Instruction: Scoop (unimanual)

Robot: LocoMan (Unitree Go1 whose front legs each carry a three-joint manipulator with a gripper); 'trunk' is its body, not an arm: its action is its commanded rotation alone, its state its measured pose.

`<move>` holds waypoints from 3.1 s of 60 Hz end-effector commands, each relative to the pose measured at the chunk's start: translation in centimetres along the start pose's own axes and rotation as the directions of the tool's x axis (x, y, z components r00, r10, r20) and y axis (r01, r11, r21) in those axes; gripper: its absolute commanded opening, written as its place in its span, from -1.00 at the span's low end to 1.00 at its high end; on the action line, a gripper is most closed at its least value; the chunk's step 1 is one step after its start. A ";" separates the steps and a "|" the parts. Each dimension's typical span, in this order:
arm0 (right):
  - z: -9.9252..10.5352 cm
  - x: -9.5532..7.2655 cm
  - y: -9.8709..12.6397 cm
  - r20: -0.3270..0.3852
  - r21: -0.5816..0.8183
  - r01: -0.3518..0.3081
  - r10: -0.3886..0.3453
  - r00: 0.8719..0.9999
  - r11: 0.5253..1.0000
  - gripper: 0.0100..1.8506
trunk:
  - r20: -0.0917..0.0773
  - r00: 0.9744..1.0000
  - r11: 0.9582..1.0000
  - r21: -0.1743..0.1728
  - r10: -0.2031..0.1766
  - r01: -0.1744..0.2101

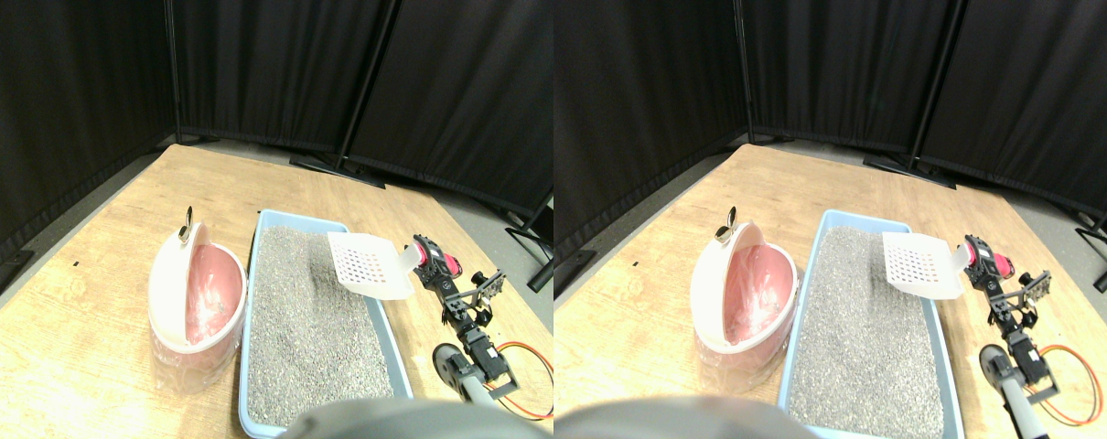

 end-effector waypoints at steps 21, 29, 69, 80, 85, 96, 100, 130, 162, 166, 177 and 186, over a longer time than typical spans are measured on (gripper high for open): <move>-1.5 -0.7 0.2 -0.014 0.042 -0.003 0.003 1.000 0.999 -0.95 | -0.002 1.000 0.999 -0.035 0.026 -0.026; -2.7 -0.8 -0.1 -0.032 0.086 -0.004 0.007 0.999 0.996 -0.95 | -0.002 0.999 0.999 -0.040 0.034 -0.034; -4.7 -2.6 2.9 -0.086 0.225 -0.039 0.059 0.995 0.974 -0.95 | -0.004 0.998 0.997 -0.060 0.056 -0.056; -6.1 -3.2 2.7 -0.135 0.248 -0.044 0.080 0.988 0.968 -0.95 | -0.005 0.998 0.996 -0.068 0.063 -0.063; -6.7 -3.3 2.5 -0.144 0.239 -0.053 0.090 0.985 0.970 -0.95 | -0.003 0.998 0.995 -0.071 0.064 -0.064; -6.9 -3.8 2.2 -0.272 0.196 0.112 -0.056 0.961 0.974 -0.74 | -0.003 0.998 0.995 -0.077 0.067 -0.067; -6.9 -4.1 2.2 -0.325 0.206 0.125 -0.053 0.944 0.971 -0.37 | -0.003 0.998 0.995 -0.077 0.068 -0.068; -4.0 -4.4 0.9 -0.517 0.195 0.199 -0.072 0.853 0.960 0.68 | -0.003 0.998 0.995 -0.075 0.063 -0.063; -0.1 -8.2 0.5 -0.347 0.166 0.049 0.012 0.938 0.985 -0.57 | -0.005 1.000 0.999 -0.033 0.003 -0.003; 0.0 -8.5 0.3 -0.293 0.137 0.012 0.028 0.956 0.991 -0.92 | -0.004 1.000 1.000 -0.024 -0.008 0.008; 0.2 -10.0 -0.5 -0.226 0.073 -0.023 0.039 0.973 0.997 -0.95 | -0.003 0.999 0.999 0.003 -0.041 0.041; 0.4 -11.0 -0.7 -0.223 0.017 -0.022 0.025 0.974 1.000 -0.95 | -0.007 0.999 0.998 0.014 -0.053 0.053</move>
